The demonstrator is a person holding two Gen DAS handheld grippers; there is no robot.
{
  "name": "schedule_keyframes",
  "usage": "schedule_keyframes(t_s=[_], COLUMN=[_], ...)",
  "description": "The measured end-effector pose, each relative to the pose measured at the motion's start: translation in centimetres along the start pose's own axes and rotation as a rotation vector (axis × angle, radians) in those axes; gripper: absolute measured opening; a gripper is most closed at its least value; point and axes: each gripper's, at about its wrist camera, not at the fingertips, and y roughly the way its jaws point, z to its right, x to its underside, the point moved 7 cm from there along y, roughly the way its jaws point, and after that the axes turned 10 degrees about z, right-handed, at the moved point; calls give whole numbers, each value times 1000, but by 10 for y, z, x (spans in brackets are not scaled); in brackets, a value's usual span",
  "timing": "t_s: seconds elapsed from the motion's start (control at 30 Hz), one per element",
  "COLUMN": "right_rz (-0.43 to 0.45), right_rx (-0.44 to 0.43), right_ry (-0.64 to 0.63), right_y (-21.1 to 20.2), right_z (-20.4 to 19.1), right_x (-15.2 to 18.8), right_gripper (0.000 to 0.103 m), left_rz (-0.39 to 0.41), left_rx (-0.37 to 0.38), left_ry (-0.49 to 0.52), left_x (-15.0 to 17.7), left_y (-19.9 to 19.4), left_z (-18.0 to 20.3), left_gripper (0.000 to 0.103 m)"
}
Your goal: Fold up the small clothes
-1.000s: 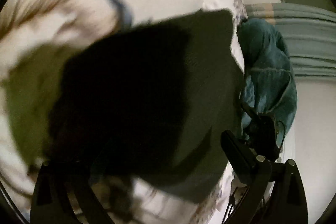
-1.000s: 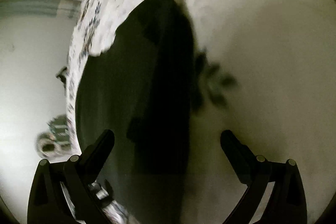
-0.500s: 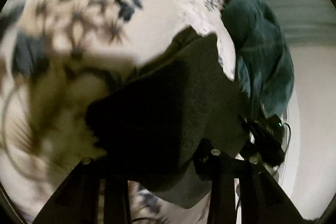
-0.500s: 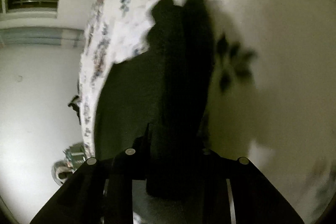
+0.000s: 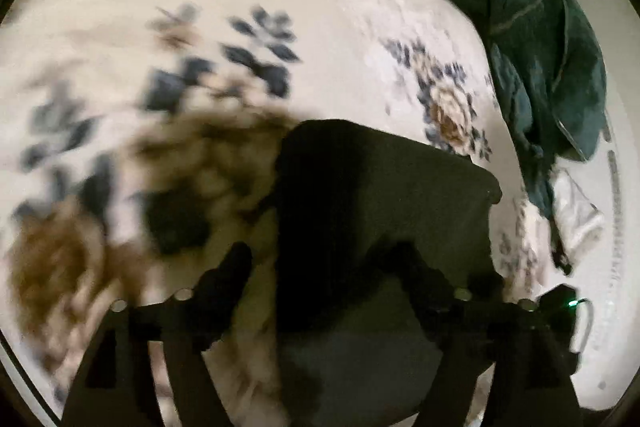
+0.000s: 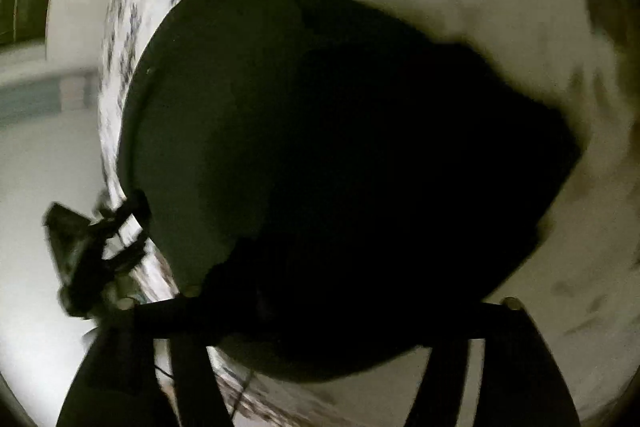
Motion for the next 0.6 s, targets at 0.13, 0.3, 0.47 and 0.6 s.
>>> schedule_keyframes(t_s=[0.13, 0.3, 0.47, 0.6], right_rz=[54, 146, 105, 38], right_rx=[75, 92, 98, 92], right_ry=[-107, -228, -318, -351], right_y=[-54, -85, -15, 36], right_z=[10, -11, -45, -59], right_x=[-12, -67, -144, -170], right_gripper=[70, 71, 71, 29], left_rz=[108, 85, 30, 39], left_rx=[-160, -406, -479, -452], left_ry=[-146, -213, -220, -261], left_x=[51, 137, 190, 188], left_y=[-63, -74, -42, -28], left_z=[-37, -88, -121, -133], left_gripper=[83, 83, 89, 103])
